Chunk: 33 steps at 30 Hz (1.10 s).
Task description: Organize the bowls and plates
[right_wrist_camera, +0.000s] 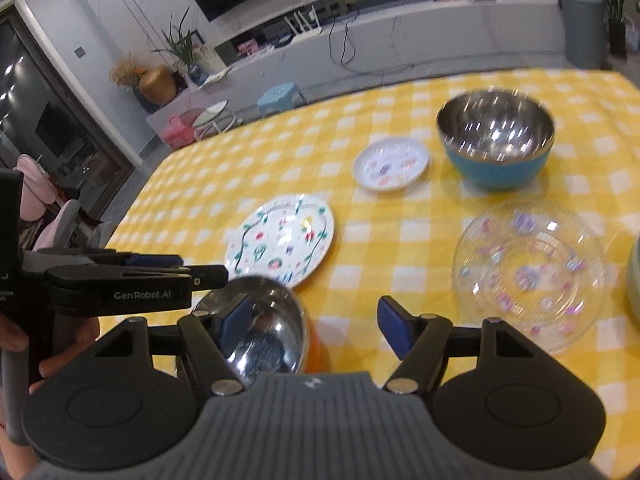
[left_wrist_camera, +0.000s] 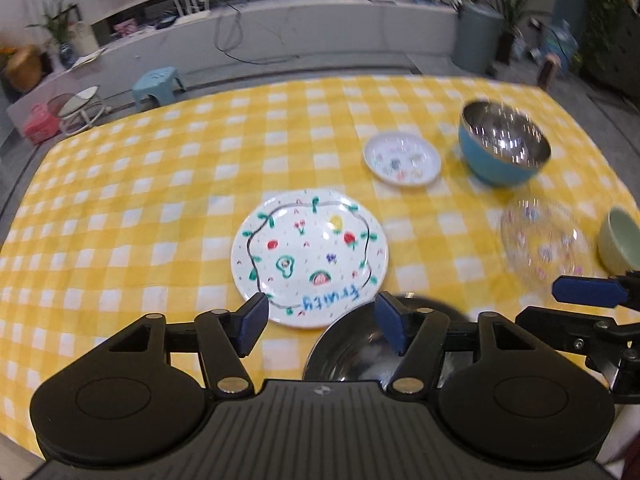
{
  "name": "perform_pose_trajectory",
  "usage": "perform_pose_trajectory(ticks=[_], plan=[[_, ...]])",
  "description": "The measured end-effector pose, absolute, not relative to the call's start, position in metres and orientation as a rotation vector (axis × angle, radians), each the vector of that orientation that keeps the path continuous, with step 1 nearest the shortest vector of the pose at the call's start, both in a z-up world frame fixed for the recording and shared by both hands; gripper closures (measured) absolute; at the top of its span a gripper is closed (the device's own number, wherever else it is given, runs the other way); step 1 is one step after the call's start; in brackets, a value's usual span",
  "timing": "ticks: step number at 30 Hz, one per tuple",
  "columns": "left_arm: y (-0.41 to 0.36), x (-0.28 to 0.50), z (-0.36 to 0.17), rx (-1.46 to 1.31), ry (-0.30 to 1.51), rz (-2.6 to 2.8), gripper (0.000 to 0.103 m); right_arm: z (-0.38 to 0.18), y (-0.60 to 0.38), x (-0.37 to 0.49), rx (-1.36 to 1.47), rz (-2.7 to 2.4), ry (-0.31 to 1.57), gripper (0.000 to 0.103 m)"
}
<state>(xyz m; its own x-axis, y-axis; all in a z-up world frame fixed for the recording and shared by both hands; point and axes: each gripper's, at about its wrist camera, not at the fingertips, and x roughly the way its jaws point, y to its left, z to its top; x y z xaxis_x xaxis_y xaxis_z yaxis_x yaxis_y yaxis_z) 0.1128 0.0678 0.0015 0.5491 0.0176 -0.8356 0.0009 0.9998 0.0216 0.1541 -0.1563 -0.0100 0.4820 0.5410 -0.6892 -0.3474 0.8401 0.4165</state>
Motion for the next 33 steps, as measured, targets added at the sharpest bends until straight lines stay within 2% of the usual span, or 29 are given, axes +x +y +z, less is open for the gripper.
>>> perform_pose_trajectory(ticks=[2,4,7,10,12,16,20,26,31,33], plan=[[0.065,0.115,0.005,-0.023,0.998,0.020,0.028,0.000,-0.159,0.155,0.193,0.515,0.873,0.031],[0.060,0.114,0.011,-0.056,0.977,0.045,0.028,0.010,-0.164,0.157,0.172,0.489,0.822,0.024],[0.046,0.113,0.026,-0.071,0.917,0.061,0.028,0.024,-0.187,0.162,0.252,0.478,0.782,0.023],[0.029,0.123,0.037,-0.094,0.885,0.026,0.022,0.035,-0.212,0.168,0.298,0.445,0.734,0.022],[0.018,0.138,0.039,-0.116,0.879,-0.045,0.021,0.037,-0.226,0.173,0.285,0.383,0.709,0.022],[-0.003,0.172,0.040,-0.150,0.869,-0.091,0.021,0.028,-0.255,0.189,0.286,0.240,0.701,0.022],[-0.032,0.203,0.034,-0.043,0.838,-0.059,0.021,0.011,-0.275,0.218,0.311,0.129,0.746,0.023],[-0.078,0.240,0.013,0.134,0.873,0.039,0.021,-0.024,-0.281,0.264,0.353,0.068,0.825,0.032],[-0.096,0.260,-0.003,0.164,0.888,0.039,0.021,-0.038,-0.280,0.289,0.450,0.091,0.833,0.035],[-0.101,0.267,-0.008,0.175,0.902,0.063,0.024,-0.041,-0.277,0.296,0.446,0.075,0.825,0.037]])
